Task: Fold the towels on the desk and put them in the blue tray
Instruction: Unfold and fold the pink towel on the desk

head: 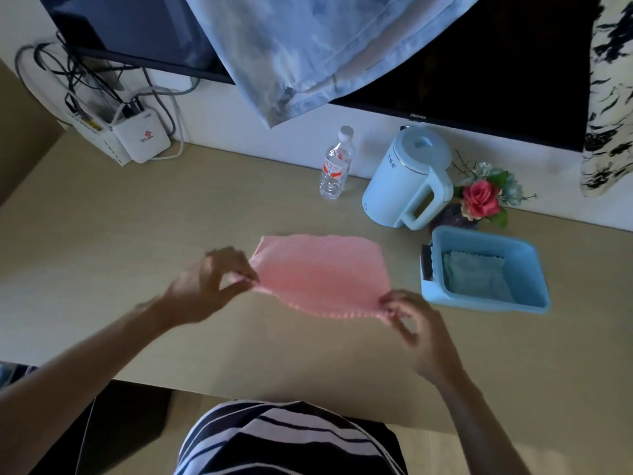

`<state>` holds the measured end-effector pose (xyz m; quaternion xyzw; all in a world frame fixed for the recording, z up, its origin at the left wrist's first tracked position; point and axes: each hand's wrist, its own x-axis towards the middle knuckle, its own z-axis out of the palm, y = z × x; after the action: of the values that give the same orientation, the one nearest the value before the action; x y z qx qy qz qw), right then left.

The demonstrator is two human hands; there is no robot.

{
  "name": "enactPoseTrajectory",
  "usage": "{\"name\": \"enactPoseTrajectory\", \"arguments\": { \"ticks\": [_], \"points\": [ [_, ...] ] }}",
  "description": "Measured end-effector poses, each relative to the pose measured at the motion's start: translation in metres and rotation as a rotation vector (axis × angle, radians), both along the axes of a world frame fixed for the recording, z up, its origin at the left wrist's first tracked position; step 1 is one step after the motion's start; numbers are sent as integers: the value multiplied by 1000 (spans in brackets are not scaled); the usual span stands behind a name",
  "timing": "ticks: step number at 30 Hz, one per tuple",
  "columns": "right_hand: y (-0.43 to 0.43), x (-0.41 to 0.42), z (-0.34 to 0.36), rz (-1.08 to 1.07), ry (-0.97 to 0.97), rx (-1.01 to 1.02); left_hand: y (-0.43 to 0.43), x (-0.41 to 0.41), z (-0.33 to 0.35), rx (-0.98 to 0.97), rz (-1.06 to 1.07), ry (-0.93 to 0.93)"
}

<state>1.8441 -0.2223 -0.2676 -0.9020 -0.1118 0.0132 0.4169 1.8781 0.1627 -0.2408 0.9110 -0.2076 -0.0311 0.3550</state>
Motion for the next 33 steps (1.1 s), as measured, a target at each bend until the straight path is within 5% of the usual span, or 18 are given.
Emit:
{"name": "enactPoseTrajectory", "arguments": {
  "ticks": [6, 12, 33],
  "points": [
    [-2, -49, -89, 30, 432, -109, 0, -36, -76, 201, -16, 329],
    [1, -47, -99, -10, 413, -147, -10, -34, -95, 216, 45, 479],
    [7, 103, -111, -184, 423, -317, -40, 82, -126, 173, 364, 397]
  ]
}}
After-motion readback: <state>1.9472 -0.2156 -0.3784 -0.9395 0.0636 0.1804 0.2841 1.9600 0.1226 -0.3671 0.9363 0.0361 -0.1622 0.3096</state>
